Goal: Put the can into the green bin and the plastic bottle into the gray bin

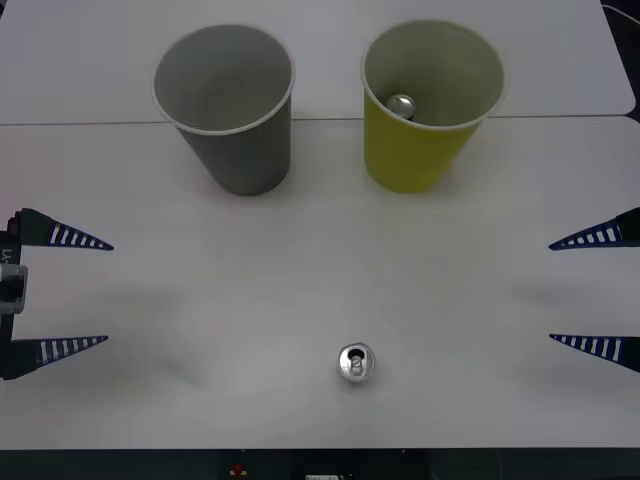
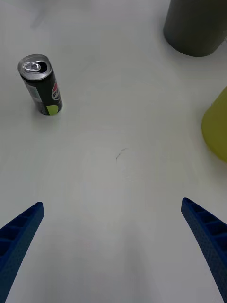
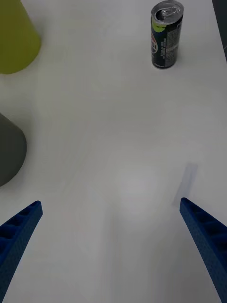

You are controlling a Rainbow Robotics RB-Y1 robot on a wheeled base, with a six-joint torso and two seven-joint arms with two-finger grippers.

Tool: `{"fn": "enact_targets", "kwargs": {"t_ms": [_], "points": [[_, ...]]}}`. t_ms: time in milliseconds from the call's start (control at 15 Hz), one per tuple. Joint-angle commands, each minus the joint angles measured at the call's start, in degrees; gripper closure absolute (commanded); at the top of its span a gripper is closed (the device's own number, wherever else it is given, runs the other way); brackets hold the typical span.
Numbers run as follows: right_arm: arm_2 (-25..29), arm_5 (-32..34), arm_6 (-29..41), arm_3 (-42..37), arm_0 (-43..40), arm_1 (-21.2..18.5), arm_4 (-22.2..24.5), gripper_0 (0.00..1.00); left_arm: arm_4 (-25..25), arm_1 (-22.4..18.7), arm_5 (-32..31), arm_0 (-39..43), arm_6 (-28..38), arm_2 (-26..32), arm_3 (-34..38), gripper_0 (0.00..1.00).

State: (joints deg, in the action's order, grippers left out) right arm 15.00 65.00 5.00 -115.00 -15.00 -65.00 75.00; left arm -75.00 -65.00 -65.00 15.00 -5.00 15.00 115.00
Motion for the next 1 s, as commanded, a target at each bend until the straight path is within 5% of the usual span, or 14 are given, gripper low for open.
{"fn": "enact_targets", "kwargs": {"t_ms": [67,600,1000], "points": [[0.0,0.0,0.0,0.0,0.0,0.0,0.0,0.0,0.0,0.0,0.0,0.0,0.0,0.0,0.0,0.0],[1.5,2.8,-1.1,1.3,0.7,2.5,-0.3,0.0,0.0,0.0,0.0,0.0,0.0,0.0,0.0,0.0],[-2.8,2.9,-3.9,3.6,2.2,7.3,-0.3,0.0,0.0,0.0,0.0,0.0,0.0,0.0,0.0,0.0]]}}
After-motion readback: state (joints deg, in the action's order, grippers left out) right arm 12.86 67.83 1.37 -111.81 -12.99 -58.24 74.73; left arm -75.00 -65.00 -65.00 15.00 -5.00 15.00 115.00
